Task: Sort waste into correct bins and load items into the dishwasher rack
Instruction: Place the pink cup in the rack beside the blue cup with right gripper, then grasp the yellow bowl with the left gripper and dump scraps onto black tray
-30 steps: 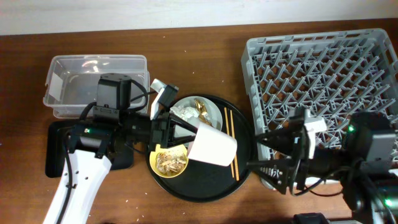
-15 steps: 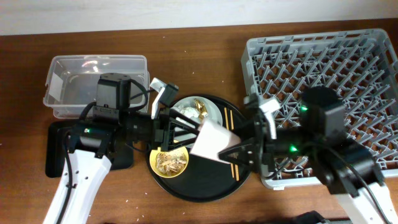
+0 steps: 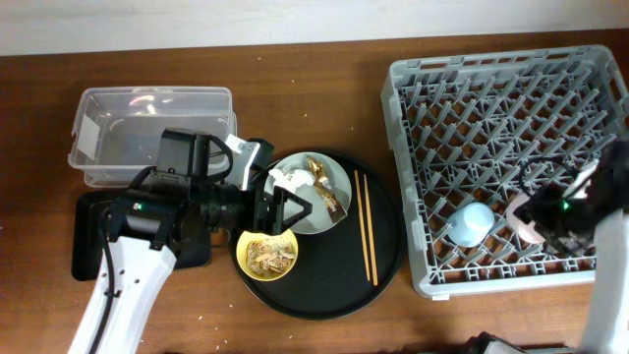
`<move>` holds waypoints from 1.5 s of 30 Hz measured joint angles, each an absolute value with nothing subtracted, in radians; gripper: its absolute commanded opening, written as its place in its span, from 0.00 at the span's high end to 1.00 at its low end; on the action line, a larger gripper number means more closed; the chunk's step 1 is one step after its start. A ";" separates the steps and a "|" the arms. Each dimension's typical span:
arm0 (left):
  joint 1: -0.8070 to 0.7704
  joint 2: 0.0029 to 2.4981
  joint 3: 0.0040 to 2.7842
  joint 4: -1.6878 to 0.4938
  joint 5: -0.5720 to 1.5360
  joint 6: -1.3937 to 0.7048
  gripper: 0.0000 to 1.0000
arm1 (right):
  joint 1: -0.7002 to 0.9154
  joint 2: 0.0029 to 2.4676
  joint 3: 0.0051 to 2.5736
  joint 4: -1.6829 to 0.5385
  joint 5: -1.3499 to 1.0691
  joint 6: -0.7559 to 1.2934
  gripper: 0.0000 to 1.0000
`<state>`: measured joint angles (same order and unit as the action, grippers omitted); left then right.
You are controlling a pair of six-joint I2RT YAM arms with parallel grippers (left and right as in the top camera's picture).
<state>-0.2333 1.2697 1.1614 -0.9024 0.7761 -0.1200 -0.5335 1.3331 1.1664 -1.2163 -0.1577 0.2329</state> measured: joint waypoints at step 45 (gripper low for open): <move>-0.638 1.507 1.061 -0.918 0.017 -0.376 0.37 | -0.456 0.919 1.492 -1.586 -0.578 0.021 0.19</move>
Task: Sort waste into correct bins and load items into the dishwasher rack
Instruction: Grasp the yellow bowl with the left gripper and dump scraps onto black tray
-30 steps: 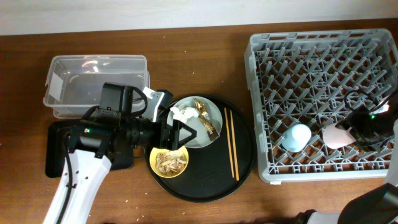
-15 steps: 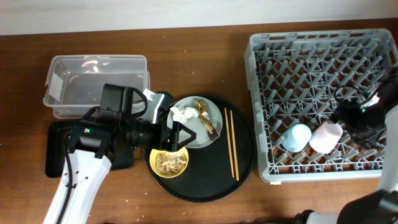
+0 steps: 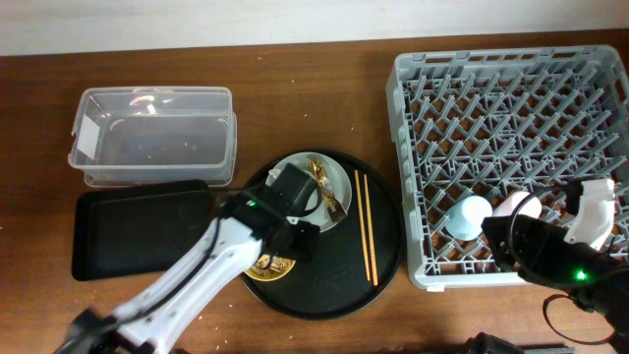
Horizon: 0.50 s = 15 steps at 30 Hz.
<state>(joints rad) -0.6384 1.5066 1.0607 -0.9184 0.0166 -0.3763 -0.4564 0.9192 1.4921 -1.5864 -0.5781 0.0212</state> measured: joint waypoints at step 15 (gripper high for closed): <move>-0.640 1.715 1.062 -0.808 0.010 -0.488 0.99 | -0.456 0.922 1.491 -1.594 -0.579 0.020 0.19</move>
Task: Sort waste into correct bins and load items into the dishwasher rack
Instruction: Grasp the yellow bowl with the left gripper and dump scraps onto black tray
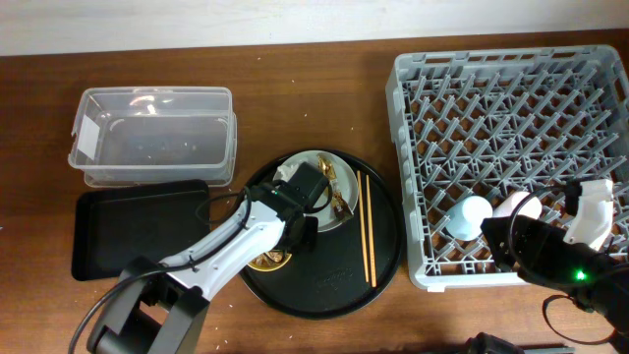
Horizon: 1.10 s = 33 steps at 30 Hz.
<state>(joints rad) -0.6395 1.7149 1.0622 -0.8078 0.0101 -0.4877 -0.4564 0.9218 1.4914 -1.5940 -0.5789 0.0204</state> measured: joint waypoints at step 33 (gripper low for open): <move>0.592 1.848 1.036 -1.404 1.518 0.730 1.00 | -0.456 0.922 1.490 -1.592 -0.582 0.018 0.20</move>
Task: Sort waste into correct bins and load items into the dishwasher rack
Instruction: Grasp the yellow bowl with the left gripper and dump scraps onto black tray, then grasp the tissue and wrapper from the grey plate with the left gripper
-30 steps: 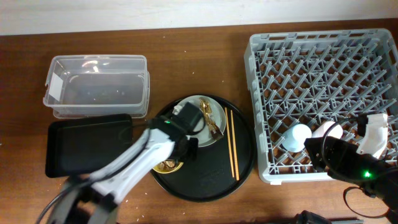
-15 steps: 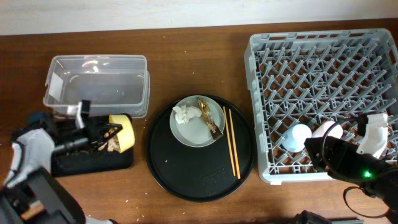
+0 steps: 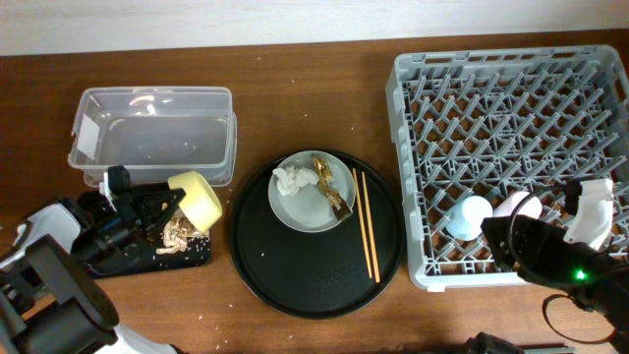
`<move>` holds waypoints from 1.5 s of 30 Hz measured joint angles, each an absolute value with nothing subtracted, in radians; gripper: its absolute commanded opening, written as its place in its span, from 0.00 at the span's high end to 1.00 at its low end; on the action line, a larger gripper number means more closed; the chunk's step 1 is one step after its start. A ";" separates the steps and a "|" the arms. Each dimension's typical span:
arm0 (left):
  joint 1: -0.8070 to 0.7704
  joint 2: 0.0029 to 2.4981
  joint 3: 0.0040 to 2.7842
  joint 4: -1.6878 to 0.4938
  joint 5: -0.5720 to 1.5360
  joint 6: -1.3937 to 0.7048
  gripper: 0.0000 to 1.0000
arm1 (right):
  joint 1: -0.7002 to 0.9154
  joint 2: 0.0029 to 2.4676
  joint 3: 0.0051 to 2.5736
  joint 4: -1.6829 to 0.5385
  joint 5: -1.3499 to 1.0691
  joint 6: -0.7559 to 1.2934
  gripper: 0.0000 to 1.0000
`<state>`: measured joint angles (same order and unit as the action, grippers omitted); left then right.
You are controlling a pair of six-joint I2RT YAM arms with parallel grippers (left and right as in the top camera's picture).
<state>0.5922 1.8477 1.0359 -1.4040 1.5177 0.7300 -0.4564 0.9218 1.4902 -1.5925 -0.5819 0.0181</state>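
Observation:
My left gripper (image 3: pixel 165 208) is shut on the rim of a yellow bowl (image 3: pixel 200 200), which is tipped on its side over the black bin (image 3: pixel 108 264) at the left. Food scraps (image 3: pixel 177 237) lie in the bin below the bowl. On the round black tray (image 3: pixel 295 280) stands a grey plate (image 3: pixel 314 208) with a crumpled tissue (image 3: pixel 289 180) and a gold wrapper (image 3: pixel 329 189); chopsticks (image 3: pixel 365 228) lie beside it. The grey dish rack (image 3: pixel 511 118) holds a pale blue cup (image 3: pixel 471 216) and a pink cup (image 3: pixel 519 206). My right arm (image 3: pixel 555 258) sits at the rack's front right; its fingers are not clear.
A clear plastic container (image 3: pixel 152 133) stands at the back left, just behind the black bin. Crumbs dot the wooden table (image 3: pixel 295 88) near the front left.
My left arm was over the round tray at the yellow bowl. Now it is at the far left, holding the bowl tipped over the black bin, with scraps in the bin. The right arm is unchanged.
First my left gripper hung over the plate and the full yellow bowl on the tray, while the right was in the rack by the pink cup. Then the right arm was back at the rack's front edge. Now the bowl is tipped over the black bin.

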 measured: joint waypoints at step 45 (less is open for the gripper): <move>-0.502 1.869 1.156 -0.421 -0.082 -0.093 0.99 | -0.456 0.922 1.489 -1.592 -0.582 0.018 0.19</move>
<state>-0.5018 1.8687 1.1557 -0.4206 -0.0818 -0.0925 -0.4564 0.9218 1.4887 -1.5925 -0.5823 0.0181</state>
